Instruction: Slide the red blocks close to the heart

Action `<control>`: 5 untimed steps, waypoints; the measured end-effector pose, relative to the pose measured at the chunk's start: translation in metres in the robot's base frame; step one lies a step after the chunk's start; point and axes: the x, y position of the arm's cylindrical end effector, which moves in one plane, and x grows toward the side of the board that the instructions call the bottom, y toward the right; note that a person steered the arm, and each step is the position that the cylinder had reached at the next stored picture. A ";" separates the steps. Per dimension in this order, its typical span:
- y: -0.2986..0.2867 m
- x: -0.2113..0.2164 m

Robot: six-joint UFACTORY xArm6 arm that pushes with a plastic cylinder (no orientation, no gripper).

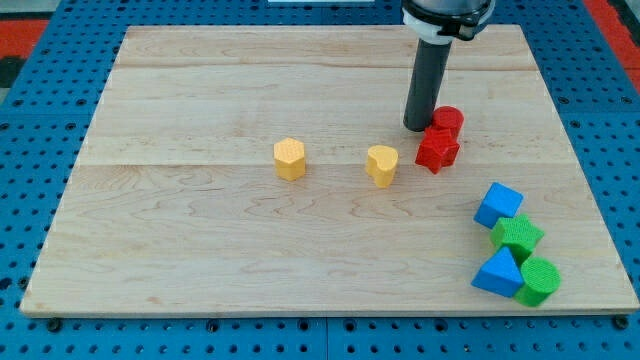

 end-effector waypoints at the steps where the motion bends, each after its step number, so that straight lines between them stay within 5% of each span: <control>1: 0.000 -0.018; 5: 0.061 -0.031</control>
